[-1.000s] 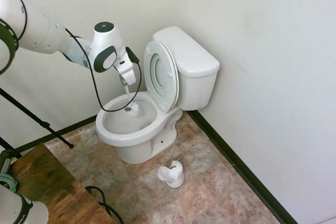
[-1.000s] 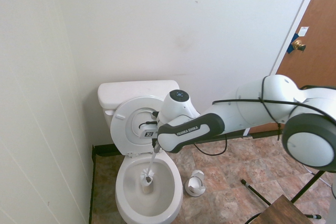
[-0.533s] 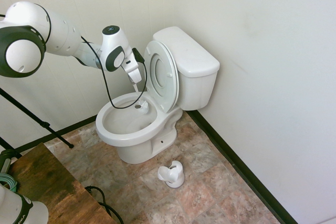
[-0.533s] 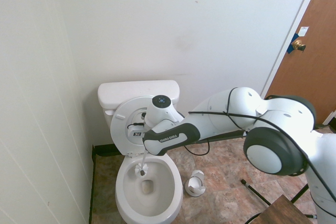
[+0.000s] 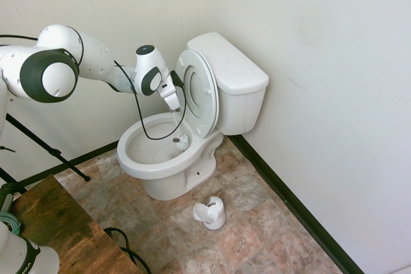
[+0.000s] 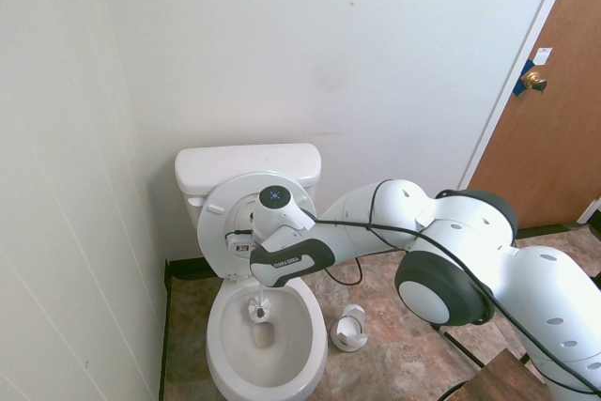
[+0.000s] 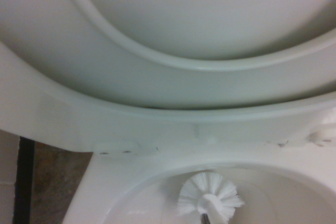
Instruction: Clean the toilet
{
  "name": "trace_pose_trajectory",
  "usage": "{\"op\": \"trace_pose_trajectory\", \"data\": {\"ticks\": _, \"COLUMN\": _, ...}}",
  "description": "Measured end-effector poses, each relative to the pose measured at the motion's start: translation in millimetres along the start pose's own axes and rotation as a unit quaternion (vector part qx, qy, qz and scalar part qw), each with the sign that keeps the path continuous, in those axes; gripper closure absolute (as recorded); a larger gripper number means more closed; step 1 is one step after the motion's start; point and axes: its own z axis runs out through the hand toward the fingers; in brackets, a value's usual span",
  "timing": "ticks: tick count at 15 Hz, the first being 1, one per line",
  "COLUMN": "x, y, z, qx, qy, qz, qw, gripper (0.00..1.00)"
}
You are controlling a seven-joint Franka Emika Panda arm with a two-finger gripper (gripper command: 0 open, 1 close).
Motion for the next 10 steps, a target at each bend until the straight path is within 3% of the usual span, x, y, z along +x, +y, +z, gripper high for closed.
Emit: {"op": "trace_pose_trajectory", "data": {"ticks": 10, "x": -73.0, "y": -6.0, "z": 10.1, "qx": -0.007, "qy": -0.007, "qz": -0.05, "qw": 0.999, "gripper": 1.0}}
